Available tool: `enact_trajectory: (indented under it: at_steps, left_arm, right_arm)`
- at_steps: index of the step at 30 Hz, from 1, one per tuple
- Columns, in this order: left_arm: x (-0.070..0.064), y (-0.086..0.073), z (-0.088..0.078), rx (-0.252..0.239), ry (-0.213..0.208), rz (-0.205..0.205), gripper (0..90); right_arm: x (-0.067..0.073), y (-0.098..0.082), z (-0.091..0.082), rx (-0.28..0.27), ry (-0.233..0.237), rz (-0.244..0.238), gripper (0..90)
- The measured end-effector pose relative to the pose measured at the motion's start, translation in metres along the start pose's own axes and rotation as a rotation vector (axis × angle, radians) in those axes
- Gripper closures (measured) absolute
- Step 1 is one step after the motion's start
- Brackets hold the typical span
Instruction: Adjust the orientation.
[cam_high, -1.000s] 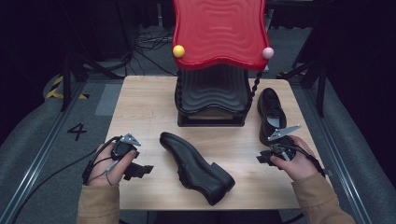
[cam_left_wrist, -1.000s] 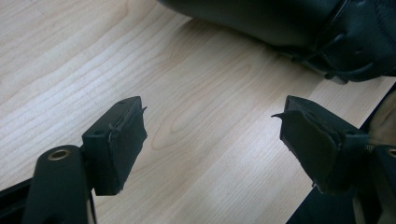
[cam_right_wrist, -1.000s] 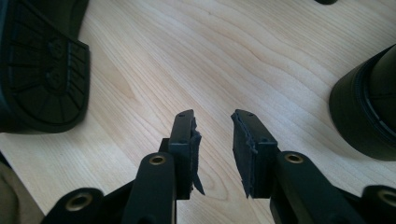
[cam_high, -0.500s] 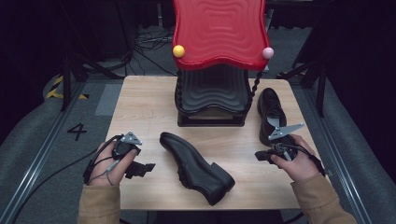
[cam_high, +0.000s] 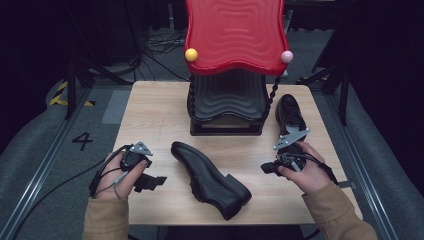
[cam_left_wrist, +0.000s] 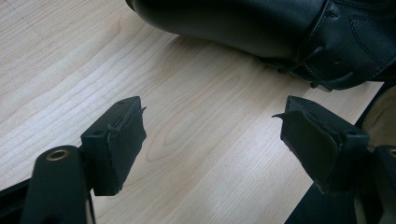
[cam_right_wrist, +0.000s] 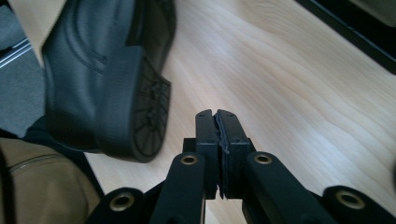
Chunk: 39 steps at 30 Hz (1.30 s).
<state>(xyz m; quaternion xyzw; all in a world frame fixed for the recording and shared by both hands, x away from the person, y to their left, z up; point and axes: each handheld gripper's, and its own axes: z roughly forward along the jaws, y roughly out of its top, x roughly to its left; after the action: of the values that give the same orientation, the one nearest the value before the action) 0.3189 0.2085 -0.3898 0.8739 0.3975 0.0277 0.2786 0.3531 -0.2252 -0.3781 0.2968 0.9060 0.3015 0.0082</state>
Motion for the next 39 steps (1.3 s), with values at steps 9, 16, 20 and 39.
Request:
enact_trajectory:
  at_steps: [9,16,20,39]
  left_arm:
    - [0.000,0.000,0.000,-0.004,0.008,0.006,22.0]
    - [0.000,0.000,0.000,-0.008,0.006,0.009,22.0]
    - [0.000,0.000,-0.001,-0.008,0.009,0.010,22.0]
    - [0.001,-0.001,-0.002,-0.016,0.005,0.003,22.0]
  right_arm:
    - [0.017,0.012,0.015,0.037,0.071,-0.026,88.7]
    - [0.029,0.020,0.026,0.060,0.095,-0.055,88.6]
    - [0.036,0.023,0.033,0.064,0.115,-0.072,88.5]
    - [0.048,0.025,0.047,0.093,0.138,-0.117,89.8]
